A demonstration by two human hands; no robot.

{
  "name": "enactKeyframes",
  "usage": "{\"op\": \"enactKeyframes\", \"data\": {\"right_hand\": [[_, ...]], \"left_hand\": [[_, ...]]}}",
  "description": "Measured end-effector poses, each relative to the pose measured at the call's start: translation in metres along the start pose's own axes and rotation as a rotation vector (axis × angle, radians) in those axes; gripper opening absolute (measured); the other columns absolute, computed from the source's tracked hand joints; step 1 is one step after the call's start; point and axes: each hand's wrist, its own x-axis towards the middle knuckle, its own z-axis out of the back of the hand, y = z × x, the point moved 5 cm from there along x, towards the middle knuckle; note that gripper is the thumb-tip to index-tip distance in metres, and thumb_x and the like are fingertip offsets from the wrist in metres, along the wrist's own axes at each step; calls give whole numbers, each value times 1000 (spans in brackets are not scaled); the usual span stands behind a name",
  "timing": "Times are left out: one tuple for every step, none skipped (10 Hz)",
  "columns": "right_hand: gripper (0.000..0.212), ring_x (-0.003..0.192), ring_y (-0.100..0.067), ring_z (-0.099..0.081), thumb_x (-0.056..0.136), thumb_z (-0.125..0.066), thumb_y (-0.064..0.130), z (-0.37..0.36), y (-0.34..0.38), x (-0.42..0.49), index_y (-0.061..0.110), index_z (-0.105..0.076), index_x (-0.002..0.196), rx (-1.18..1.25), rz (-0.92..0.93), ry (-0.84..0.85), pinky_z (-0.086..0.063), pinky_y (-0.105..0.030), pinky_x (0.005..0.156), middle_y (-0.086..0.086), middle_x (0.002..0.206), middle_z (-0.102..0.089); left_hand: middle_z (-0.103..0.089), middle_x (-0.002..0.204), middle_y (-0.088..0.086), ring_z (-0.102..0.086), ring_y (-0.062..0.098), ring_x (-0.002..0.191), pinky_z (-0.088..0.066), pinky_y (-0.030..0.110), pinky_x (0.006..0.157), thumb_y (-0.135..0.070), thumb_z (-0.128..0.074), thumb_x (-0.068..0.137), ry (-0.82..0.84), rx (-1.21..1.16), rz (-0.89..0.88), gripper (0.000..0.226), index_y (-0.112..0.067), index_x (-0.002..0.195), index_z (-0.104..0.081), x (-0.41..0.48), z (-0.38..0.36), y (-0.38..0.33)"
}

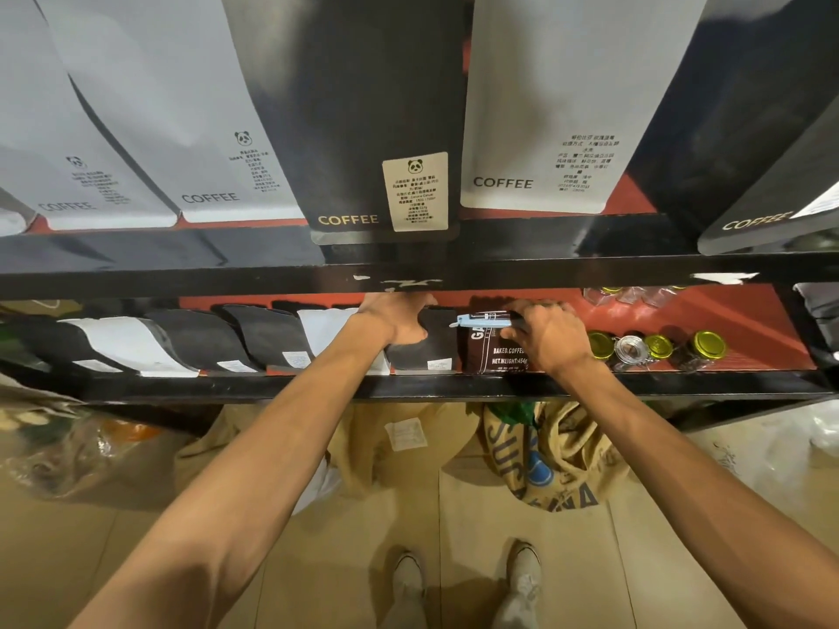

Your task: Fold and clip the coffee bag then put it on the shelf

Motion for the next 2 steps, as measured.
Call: {"op": "enactKeyframes", "data": {"right_hand": [[53,124,-27,-52,88,-65,37,6,5,-5,22,-48,135,-2,9,6,-39,-43,102,-6,130,-63],[67,138,-26,-36,87,-62,44,13,12,-14,24,-36,145,-18,36,-62,-31,-46,111,-3,145,-49]], "left_hand": [[-57,138,2,-57,31,122,-54,39,94,-43,-65,83,-68,2,-4,59,-30,137,-44,-7,11,2],[-55,140,4,-53,33,126,-48,41,99,-47,-67,82,-182,19,-26,63,-26,136,-43,-22,15,-2]]}}
